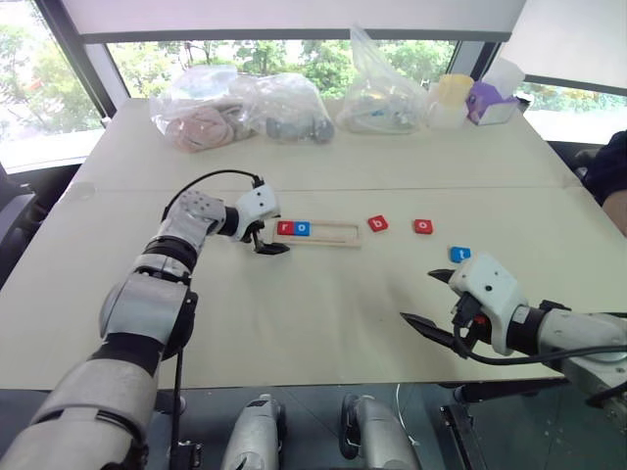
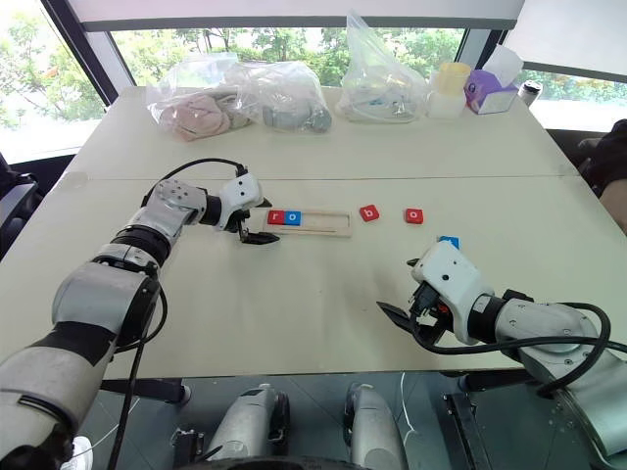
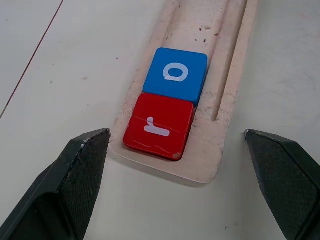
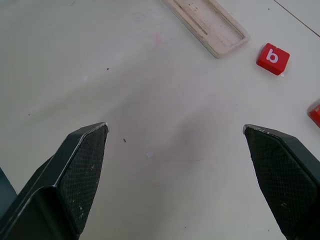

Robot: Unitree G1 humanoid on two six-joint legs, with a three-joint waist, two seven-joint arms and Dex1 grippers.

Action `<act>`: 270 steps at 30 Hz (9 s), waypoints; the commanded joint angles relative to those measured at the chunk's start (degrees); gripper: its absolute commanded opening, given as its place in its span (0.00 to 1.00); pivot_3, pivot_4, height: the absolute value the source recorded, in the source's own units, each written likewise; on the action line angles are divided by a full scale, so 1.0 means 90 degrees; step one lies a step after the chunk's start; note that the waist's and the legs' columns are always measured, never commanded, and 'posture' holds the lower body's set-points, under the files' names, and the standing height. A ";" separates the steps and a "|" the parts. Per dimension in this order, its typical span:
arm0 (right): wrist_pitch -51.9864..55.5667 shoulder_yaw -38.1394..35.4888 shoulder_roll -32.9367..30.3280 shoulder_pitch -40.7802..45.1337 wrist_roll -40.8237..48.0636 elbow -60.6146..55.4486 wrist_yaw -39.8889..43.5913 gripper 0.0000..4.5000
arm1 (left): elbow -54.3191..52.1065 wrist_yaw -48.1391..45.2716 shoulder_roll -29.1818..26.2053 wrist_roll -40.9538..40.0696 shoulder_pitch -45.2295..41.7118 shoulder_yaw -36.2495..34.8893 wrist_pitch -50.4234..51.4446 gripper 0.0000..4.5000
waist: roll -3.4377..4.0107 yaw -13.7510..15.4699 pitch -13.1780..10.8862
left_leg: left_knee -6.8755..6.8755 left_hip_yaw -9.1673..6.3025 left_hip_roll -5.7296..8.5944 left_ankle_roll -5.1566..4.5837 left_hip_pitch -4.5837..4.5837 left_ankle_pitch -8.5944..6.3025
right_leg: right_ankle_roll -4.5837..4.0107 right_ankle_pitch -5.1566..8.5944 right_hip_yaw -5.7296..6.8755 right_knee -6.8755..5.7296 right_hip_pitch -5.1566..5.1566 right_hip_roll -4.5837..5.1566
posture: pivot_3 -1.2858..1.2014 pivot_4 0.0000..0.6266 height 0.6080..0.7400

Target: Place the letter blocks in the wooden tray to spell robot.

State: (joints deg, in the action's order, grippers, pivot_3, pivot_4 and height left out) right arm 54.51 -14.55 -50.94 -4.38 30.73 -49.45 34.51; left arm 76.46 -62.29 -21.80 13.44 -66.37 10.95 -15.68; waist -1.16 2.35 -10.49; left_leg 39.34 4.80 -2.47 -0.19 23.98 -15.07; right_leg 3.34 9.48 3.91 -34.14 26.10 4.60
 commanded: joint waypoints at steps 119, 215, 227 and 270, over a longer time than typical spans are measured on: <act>-0.1110 0.1478 -0.0076 0.1328 -0.0660 0.1126 0.0902 1.00 | -1.1284 0.0823 -0.2138 -0.2353 0.7401 -0.0373 0.3702 0.99 | 0.0083 -0.0321 0.0056 | -0.0056 0.0025 -0.0038 0.0012 -0.0055 -0.0096 | 0.0031 0.0028 0.0000 0.0102 -0.0033 0.0011 | 0.52 0.24 1.00; 0.3452 0.1469 0.3565 0.1901 -0.1859 0.0553 -0.2706 0.70 | -1.1906 0.0436 -0.3199 -0.4536 0.7343 -0.1684 0.4423 1.00 | 0.0072 -0.0358 0.0042 | -0.0048 0.0117 -0.0047 0.0013 -0.0016 -0.0095 | 0.0011 0.0029 -0.0035 0.0014 0.0098 0.0012 | 0.52 0.24 1.00; -0.2010 0.1810 -0.1086 0.2107 -0.1422 0.1948 0.2997 0.99 | -1.1436 0.0281 -0.3170 -0.4298 0.6908 -0.1513 0.4188 1.00 | 0.0058 -0.0336 0.0017 | -0.0036 0.0104 -0.0039 0.0011 -0.0008 -0.0094 | 0.0016 0.0033 -0.0029 0.0019 0.0090 0.0002 | 0.52 0.24 1.00; -0.3937 0.3091 0.0614 0.4484 -0.2219 0.5450 0.5095 0.25 | -1.1356 -0.0128 -0.3577 -0.4041 0.7290 -0.1688 0.3783 1.00 | 0.0032 -0.0344 -0.0014 | -0.0025 0.0131 -0.0045 0.0010 -0.0066 -0.0091 | -0.0016 0.0010 -0.0035 -0.0012 0.0052 0.0001 | 0.52 0.24 1.00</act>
State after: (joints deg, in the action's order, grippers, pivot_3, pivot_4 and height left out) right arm 15.09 15.05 -45.88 34.08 7.73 4.54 80.63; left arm -25.55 -63.12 -53.54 -23.06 -0.30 -3.10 19.43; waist -0.87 -0.75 -10.62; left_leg 39.10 5.98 -2.88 -0.10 23.38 -15.88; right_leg 3.19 9.57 3.59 -34.25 26.58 4.61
